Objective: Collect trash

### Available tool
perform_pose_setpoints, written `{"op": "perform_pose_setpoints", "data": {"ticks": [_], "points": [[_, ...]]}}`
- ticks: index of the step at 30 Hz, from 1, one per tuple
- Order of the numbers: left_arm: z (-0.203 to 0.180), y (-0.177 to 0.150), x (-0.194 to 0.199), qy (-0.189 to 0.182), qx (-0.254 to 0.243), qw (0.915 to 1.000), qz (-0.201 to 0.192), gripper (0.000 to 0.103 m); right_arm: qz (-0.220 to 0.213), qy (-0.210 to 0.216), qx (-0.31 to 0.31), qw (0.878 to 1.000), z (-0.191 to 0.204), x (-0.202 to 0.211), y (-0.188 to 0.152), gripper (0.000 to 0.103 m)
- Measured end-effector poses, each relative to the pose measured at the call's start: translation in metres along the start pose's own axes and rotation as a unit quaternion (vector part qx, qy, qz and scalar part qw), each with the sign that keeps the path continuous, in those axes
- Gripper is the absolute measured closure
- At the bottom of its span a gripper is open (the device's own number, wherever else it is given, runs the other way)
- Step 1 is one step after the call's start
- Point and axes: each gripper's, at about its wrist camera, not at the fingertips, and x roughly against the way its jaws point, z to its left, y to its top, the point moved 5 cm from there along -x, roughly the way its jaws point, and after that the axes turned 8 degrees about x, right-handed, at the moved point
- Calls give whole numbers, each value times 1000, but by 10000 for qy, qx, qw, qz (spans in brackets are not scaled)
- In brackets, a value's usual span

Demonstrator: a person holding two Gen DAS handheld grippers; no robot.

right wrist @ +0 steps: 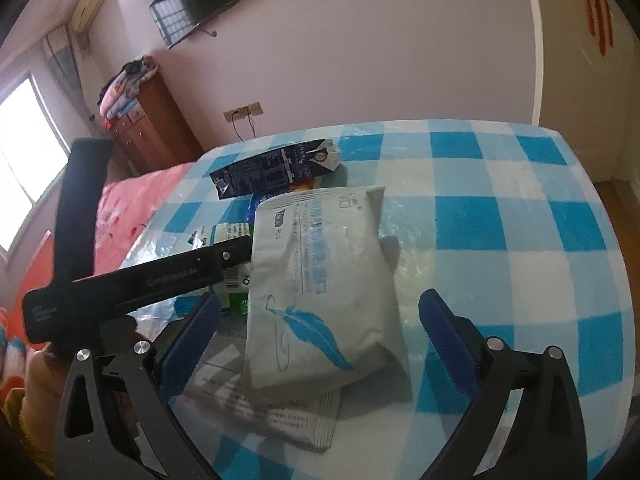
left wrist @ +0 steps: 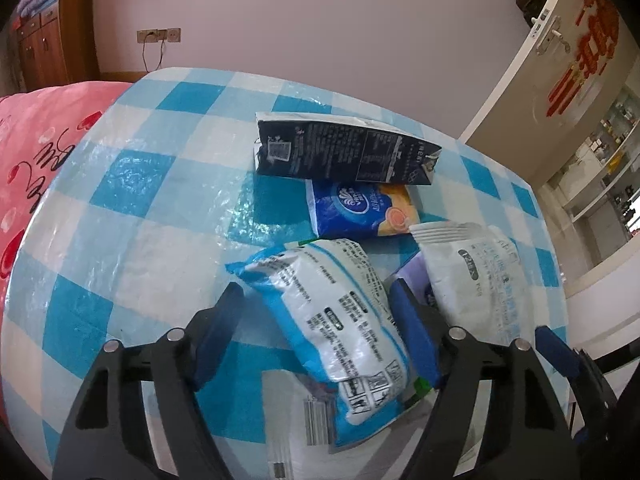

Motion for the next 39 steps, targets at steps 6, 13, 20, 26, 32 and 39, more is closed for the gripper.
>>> {"op": "perform_pose_setpoints", "data": {"ticks": [6,13,20,26,32,39], "points": [[1,-1,2,-90,-41,9999,-12,39,71,-127,147,9998,2,-16,1,5],[7,-4,8,-219,109,9997,-9,48,54,-251,186,9995,-1,-23,-1,7],[14,-10,16,-322,156,9994,-11,53,-14,-306,368,9989,7,-22,-1,26],[21,-15,22,-440,176,9989,-11,54,-103,-277,305,9991,9,-16,-6,32],[29,-22,34,-576,174,9982,-77,54,-236,-269,160,9992,9,-3,-14,37],[36,-32,49,-739,142,9971,-122,54,-433,-261,-135,9986,2,21,-19,39]]}}
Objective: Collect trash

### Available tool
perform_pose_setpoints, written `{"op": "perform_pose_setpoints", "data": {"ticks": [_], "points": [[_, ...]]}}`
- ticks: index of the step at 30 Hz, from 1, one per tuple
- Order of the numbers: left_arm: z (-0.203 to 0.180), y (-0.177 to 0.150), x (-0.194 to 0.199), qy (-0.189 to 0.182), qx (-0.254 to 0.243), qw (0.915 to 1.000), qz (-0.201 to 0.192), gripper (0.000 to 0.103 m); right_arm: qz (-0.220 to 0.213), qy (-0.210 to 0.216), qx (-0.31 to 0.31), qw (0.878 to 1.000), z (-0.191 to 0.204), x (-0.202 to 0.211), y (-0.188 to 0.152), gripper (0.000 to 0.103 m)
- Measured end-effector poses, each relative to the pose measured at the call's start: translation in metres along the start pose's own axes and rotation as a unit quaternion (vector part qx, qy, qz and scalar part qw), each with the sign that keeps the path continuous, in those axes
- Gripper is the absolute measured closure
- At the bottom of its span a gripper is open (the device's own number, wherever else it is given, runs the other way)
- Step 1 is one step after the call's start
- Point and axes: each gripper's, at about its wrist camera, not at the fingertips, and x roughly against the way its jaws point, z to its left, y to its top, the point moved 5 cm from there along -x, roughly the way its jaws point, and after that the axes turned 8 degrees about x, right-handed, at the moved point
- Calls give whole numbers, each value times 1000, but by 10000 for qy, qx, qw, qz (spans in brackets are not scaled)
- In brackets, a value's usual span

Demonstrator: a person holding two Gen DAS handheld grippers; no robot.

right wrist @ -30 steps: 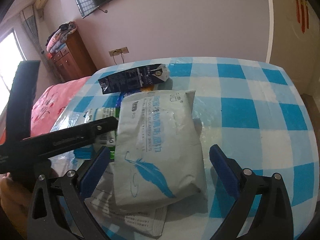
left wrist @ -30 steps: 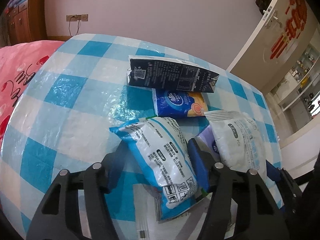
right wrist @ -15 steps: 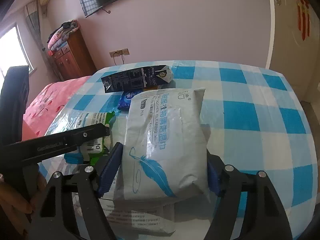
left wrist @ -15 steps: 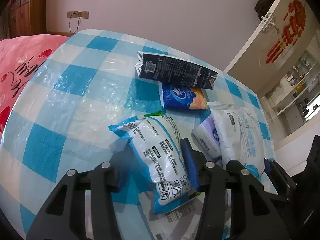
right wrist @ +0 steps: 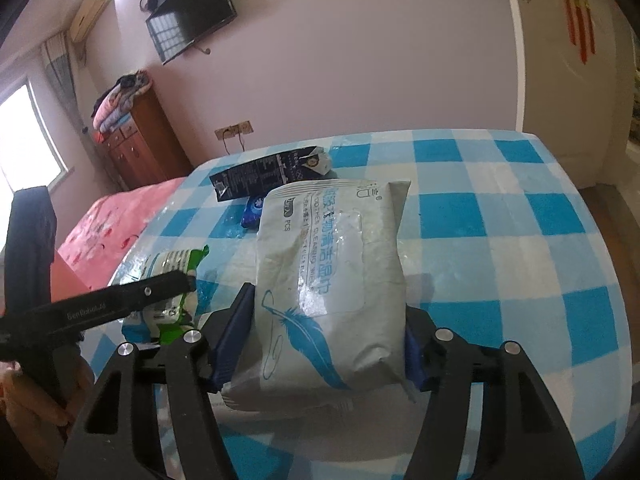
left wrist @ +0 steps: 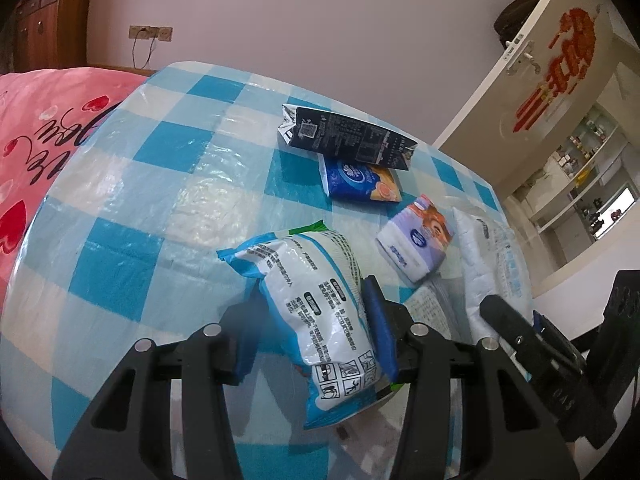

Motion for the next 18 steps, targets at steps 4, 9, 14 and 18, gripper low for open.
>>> {"op": "perform_pose_setpoints", "data": {"ticks": [4,9,14,18], "points": [[1,-9,10,-87,-56,9999,-26,54,-24,-35,-90,10000,-1,11,-5,39],[5,-19,23,-163,-84,9998,-43,54,-18,-87,-121,9999,2,23,-14,39],[11,-27,38,-220,-105,9997,-83,54,-22,-101,-114,9999,7,32,-20,39],[15,-36,50,-245,-151,9995,-86,54,-16,-68,-118,9999,15,42,-28,39]]}}
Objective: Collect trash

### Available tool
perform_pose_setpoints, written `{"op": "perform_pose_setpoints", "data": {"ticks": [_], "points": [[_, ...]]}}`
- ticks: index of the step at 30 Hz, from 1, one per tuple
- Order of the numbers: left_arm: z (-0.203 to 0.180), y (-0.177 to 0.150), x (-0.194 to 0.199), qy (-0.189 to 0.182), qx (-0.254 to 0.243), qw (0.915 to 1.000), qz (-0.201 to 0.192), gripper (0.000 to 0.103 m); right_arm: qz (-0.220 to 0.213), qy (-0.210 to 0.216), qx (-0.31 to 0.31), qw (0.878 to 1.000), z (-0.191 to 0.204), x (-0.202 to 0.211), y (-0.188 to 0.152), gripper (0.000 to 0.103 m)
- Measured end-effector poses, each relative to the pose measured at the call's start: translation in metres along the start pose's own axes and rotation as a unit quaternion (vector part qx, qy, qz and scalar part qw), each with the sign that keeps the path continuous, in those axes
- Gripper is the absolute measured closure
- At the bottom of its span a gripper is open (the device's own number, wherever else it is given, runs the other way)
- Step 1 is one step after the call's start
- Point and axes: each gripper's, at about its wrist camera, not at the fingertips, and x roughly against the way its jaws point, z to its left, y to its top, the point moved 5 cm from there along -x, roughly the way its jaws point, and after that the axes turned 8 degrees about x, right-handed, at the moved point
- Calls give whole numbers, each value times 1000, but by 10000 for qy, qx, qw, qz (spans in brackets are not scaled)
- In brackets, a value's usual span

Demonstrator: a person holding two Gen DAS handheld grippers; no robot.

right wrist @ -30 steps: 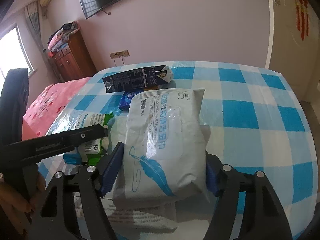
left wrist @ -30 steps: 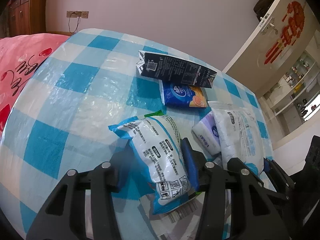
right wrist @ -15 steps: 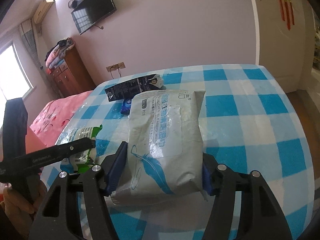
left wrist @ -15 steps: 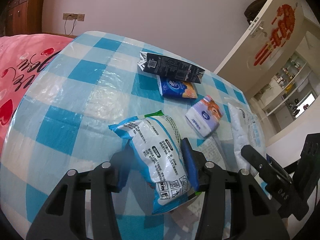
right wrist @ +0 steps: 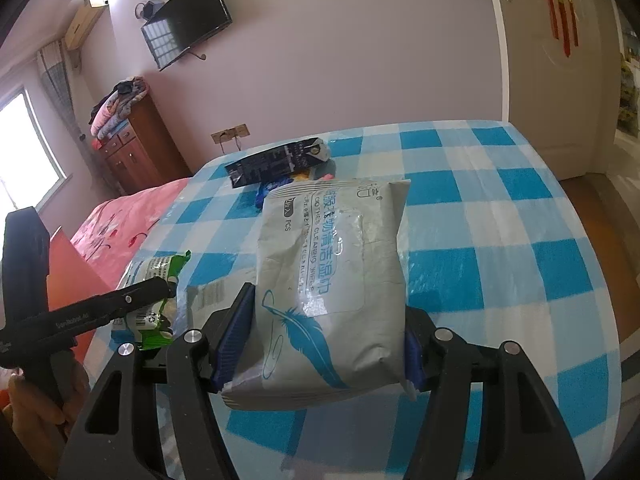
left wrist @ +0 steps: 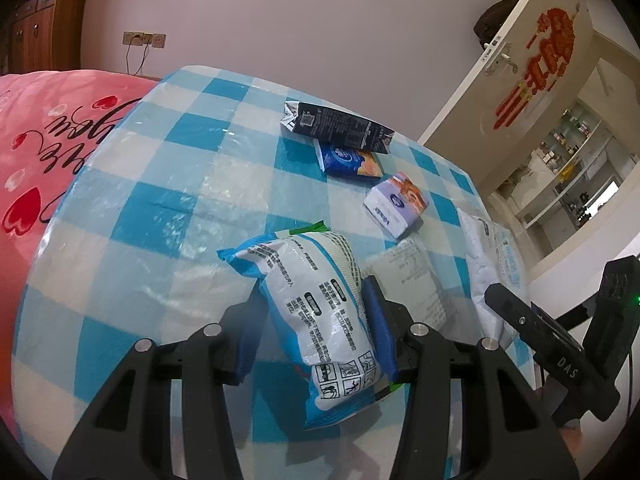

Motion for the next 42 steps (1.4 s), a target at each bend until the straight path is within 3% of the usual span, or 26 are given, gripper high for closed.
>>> {"op": "perform_pose_setpoints", "data": {"ticks": [27,42], "points": [[32,-52,60,-12,-267,9996,-7,54,253,289,369,9986,75,33,-28,39],[52,-36,119,255,-368,9973,-581,54,360,643,785,9942,136,39,-19,39]]}}
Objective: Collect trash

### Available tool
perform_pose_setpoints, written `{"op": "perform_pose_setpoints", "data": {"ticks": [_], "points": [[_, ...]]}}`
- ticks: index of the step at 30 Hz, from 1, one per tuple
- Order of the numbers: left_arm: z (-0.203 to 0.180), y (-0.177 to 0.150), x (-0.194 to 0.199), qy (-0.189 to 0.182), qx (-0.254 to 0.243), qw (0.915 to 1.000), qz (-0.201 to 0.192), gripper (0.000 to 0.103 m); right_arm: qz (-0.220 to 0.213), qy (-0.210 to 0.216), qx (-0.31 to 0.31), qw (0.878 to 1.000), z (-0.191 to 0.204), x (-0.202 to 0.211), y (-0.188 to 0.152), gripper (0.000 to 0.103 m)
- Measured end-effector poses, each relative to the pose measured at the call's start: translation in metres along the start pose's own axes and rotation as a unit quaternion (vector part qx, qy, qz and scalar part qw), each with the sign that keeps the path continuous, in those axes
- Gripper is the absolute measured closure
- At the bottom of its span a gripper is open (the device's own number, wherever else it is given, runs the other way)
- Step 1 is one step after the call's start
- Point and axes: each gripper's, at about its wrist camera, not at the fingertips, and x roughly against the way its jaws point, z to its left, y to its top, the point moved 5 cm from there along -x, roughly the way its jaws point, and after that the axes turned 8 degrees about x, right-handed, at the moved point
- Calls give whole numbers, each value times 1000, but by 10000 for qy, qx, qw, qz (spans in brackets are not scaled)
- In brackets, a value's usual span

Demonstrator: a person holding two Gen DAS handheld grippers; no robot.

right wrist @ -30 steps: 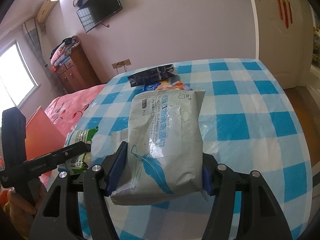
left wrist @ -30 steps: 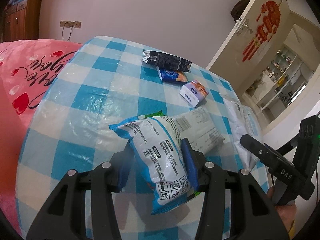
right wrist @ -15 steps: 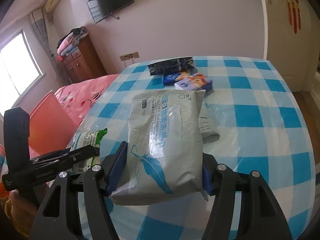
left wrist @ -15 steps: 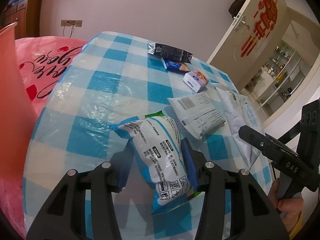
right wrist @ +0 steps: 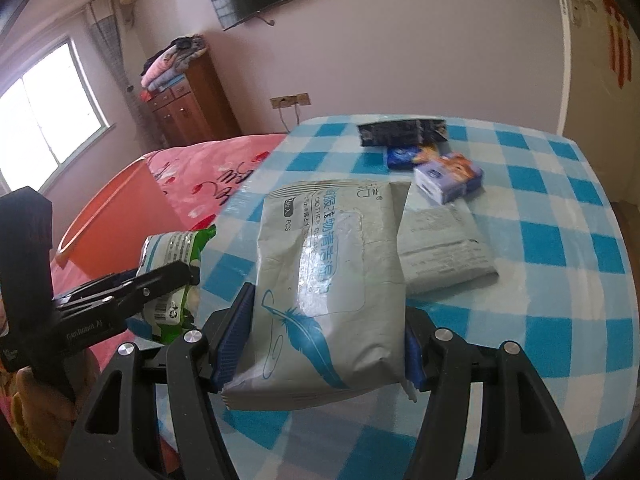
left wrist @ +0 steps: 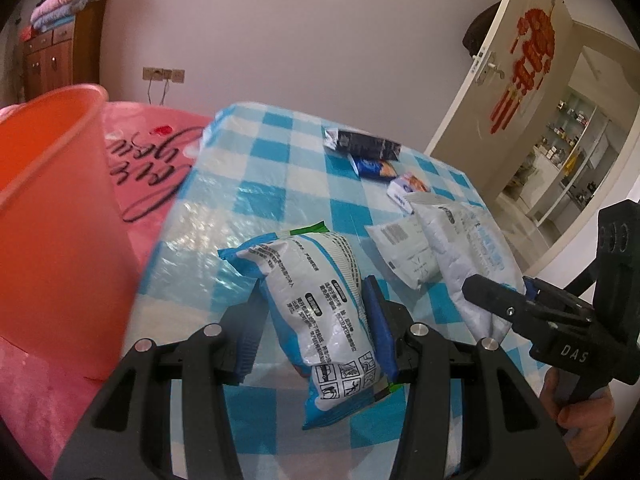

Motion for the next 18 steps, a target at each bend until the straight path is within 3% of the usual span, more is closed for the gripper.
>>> {"op": "perform_pose_setpoints", "data": {"ticks": [9,18], "points": [[16,29,37,167,-3,9987,-486,54,-94,259,399,9988,42,2,35,39],[51,68,91,467,143,9913,-1219,54,-231,675,972,9927,105,-5,77,39]]}}
